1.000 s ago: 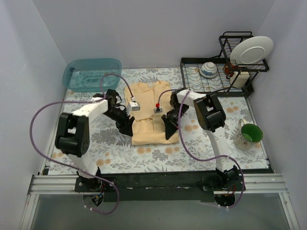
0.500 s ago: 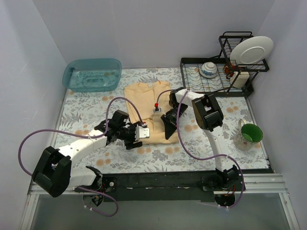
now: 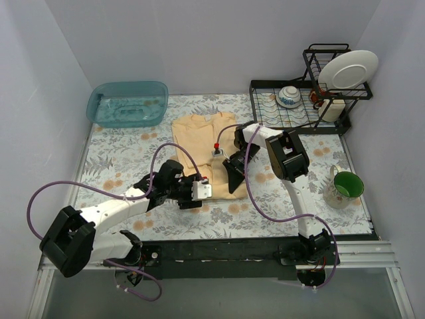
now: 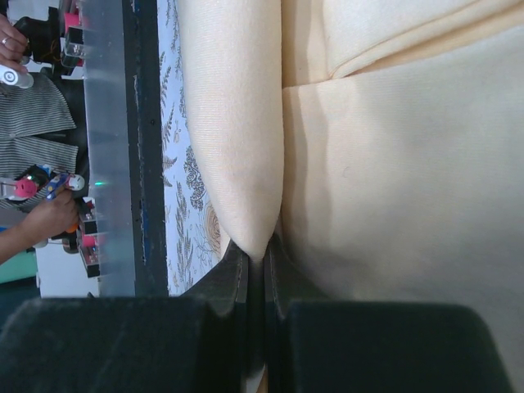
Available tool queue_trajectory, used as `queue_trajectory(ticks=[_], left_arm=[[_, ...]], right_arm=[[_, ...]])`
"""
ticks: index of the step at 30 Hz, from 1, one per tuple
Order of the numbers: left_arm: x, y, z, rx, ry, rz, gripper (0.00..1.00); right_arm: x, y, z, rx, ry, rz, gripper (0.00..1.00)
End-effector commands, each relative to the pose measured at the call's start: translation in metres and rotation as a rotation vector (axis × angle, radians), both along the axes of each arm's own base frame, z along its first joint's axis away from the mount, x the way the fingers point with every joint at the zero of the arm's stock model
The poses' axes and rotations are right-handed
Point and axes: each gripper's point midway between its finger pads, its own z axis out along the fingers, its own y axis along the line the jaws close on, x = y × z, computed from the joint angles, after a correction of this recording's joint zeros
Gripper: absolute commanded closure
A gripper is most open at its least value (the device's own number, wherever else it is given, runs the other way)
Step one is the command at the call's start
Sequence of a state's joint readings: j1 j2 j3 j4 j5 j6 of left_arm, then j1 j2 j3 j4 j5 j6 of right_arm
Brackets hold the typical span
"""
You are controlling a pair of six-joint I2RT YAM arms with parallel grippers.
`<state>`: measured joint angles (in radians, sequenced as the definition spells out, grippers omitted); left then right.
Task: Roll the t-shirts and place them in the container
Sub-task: Roll the T-shirt to the center of the board.
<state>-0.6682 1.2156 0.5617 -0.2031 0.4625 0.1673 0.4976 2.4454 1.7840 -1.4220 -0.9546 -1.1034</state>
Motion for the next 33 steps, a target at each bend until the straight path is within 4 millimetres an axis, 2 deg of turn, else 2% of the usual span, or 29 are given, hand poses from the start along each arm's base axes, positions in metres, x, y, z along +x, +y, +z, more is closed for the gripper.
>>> queue_trajectory(ticks=[1,5,12,20,21,23,25,26,27,28,29,30,31,33], left_arm=[[0.000,-0.006,0.018,-0.042,-0.059,-0.006,0.42],[-0.004,-0.005,0.012,-0.031,-0.038,-0.005,0.43],[-0.015,0.009,-0.021,0.053,0.024,-0.003,0.50],[-0.006,0.025,-0.054,0.157,0.010,0.042,0.52],[-0.007,0.027,-0.058,0.171,0.016,0.045,0.55],[-0.006,0.031,-0.065,0.206,0.025,0.044,0.68],[-0.008,0.034,-0.069,0.229,0.042,0.043,0.82],[-0.008,0.031,-0.067,0.226,0.049,0.039,0.85],[-0.010,0.032,-0.069,0.234,0.066,0.037,0.89],[-0.011,0.030,-0.067,0.231,0.077,0.032,0.96],[-0.013,0.028,-0.066,0.223,0.096,0.025,0.99],[-0.014,0.026,-0.064,0.224,0.116,0.022,1.00],[-0.016,0.024,-0.063,0.224,0.133,0.019,1.00],[-0.023,0.019,-0.057,0.206,0.191,-0.008,1.00]], right_arm=[[0.014,-0.018,-0.047,-0.050,-0.147,0.101,0.99],[0.015,-0.018,-0.048,-0.053,-0.147,0.100,0.99],[0.015,-0.018,-0.049,-0.057,-0.143,0.097,0.99],[0.017,-0.017,-0.051,-0.069,-0.138,0.093,0.99],[0.017,-0.017,-0.050,-0.069,-0.138,0.092,0.98],[0.019,-0.017,-0.046,-0.070,-0.141,0.079,0.94],[0.030,-0.015,-0.030,-0.044,-0.162,0.017,0.85],[0.039,-0.013,-0.028,-0.029,-0.193,-0.018,0.78],[0.049,-0.011,-0.006,-0.014,-0.238,-0.066,0.72],[0.060,-0.014,0.006,0.011,-0.271,-0.117,0.63],[0.061,-0.019,0.012,0.022,-0.294,-0.143,0.54],[0.079,-0.016,0.038,0.085,-0.426,-0.173,0.52],[0.085,-0.022,0.045,0.086,-0.471,-0.208,0.50],[0.087,-0.025,0.068,0.142,-0.637,-0.204,0.43]])
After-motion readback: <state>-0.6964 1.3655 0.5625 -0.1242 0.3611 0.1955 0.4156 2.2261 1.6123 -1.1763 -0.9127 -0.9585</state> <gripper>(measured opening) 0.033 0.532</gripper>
